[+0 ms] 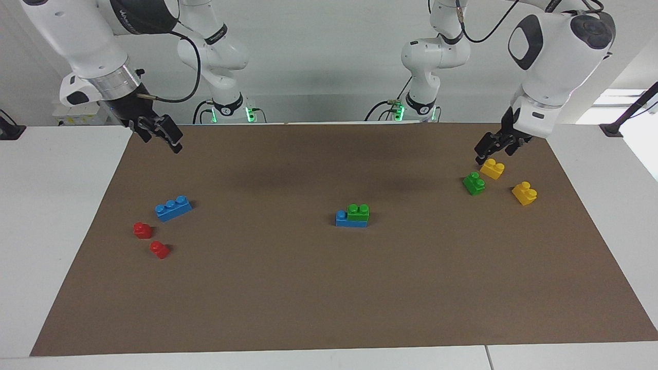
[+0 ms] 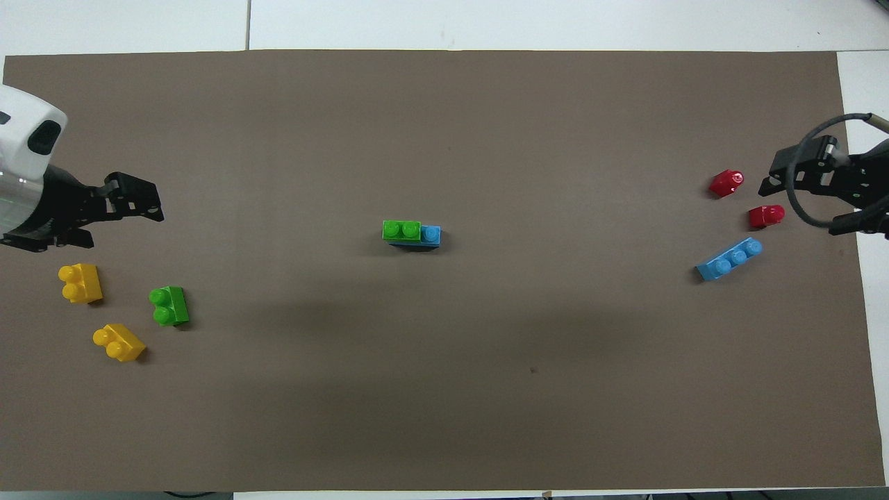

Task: Remove green block with left arm and hold with right
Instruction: 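Reach the left gripper while the right gripper reaches the joined green-blue block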

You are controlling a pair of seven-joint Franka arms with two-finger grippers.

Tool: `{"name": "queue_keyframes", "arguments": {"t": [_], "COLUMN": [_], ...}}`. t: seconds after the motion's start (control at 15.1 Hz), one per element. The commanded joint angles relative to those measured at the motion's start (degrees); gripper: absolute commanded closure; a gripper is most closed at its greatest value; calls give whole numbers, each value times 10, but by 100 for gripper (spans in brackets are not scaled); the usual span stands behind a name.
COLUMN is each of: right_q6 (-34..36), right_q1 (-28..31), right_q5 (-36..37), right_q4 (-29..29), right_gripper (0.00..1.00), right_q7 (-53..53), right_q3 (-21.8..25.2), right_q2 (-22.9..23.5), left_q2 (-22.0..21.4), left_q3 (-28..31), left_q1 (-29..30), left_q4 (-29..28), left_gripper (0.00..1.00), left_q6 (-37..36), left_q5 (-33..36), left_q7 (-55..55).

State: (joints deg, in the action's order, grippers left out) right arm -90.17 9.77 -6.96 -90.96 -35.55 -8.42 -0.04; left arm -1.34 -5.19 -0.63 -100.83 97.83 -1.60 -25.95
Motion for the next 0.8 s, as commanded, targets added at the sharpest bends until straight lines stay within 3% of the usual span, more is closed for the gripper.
{"name": "queue_keyframes", "arguments": {"t": [0.0,0.2,0.4,0.73], "right_q6": [-9,-17,-18,-32], "right_q1": [-3,-6,-5,-7], "right_q5": [-44,-105,-155,-251], "right_q4": [-19,-26,-52,-48], "right_gripper": [4,5,6,8], "right_q7": [-269,-415,-427,-449], "right_q3": [-6,-6,-6,-6], "right_q2": [-13,-6,0,64], "left_q2": [-33,-37,-42,-48], "left_q3": [4,4,4,4], "left_q1": [-32,-46,-55,-96], "left_q4": [-47,-59,-73,-107], "left_gripper": [0,0,0,0], "left_q6": [23,44,58,93], "left_q5": [4,0,-13,-22], "left_q7": [-156,-311,-435,-592]}}
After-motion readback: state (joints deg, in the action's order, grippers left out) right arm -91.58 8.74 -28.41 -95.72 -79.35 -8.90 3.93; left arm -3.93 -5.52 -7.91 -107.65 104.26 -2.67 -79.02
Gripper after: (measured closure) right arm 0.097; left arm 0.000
